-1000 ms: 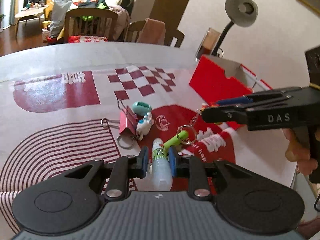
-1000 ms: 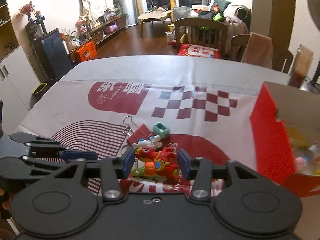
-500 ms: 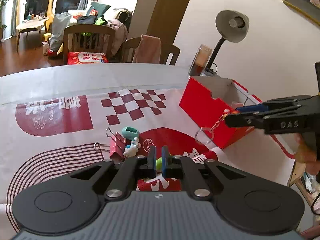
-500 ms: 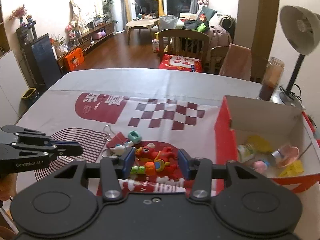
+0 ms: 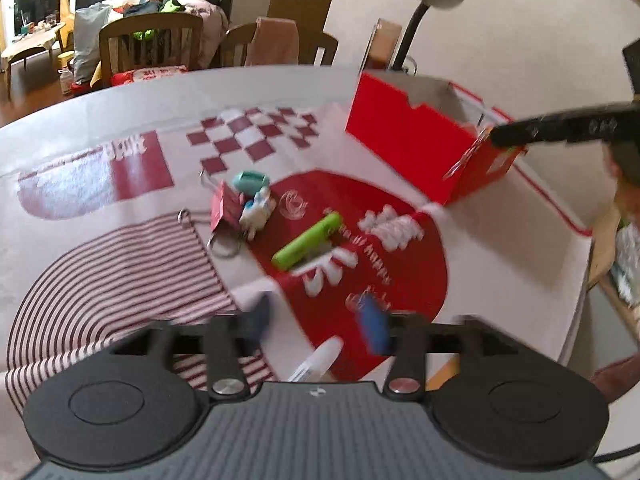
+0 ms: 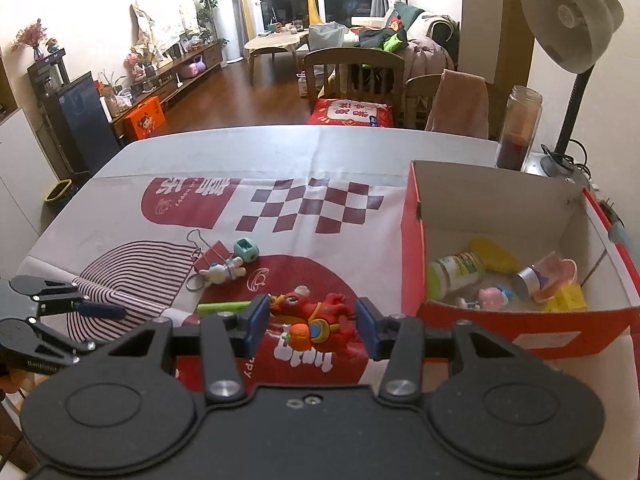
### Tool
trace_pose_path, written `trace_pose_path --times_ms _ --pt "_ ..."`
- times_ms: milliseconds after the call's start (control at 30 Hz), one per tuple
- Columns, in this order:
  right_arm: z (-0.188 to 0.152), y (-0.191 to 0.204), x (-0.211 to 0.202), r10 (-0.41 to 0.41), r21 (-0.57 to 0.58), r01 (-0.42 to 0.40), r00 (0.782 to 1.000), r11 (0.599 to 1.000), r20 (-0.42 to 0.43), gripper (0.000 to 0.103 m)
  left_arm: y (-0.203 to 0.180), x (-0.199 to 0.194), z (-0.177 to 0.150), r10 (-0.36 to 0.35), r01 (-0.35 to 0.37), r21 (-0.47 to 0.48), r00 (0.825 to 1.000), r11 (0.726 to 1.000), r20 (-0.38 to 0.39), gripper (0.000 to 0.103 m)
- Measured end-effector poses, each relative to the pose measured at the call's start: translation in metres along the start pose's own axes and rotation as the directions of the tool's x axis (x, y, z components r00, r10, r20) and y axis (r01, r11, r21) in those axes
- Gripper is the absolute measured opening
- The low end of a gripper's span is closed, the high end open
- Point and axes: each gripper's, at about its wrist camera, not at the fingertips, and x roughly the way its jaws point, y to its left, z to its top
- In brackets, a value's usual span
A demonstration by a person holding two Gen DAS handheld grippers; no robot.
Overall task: Organize rigid objects
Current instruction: 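Lift the marker pen and dragon toy up from the pile with both grippers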
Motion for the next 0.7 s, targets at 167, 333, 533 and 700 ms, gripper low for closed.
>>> trace_pose_path --times_ms 167,333,533,700 --pt "-0.007 -0.002 -0.005 -0.016 0.018 0.016 1.000 1.000 -0.006 0.046 0.004 0.008 -0.021 0.018 -0.014 0.082 0.999 0.997 -0.051 0.070" --pt "-0.016 -0.001 -0.008 -0.031 0.042 0.032 0.999 0.999 -0.019 0.046 0.010 0.018 -0.038 0.000 0.014 0.132 0.994 0.991 -0.106 0.070" --pt "-0.023 0.003 -0.008 -0.044 0.061 0.045 0.999 0.997 -0.029 0.046 0.009 0.028 -0.048 0.006 0.016 0.169 0.991 0.986 -0.132 0.062" --pt "-0.025 0.006 -0.009 -0.051 0.068 0.053 0.998 0.996 -0.029 0.046 -0.001 0.029 -0.052 0.066 -0.038 0.241 0.992 0.970 -0.105 0.041"
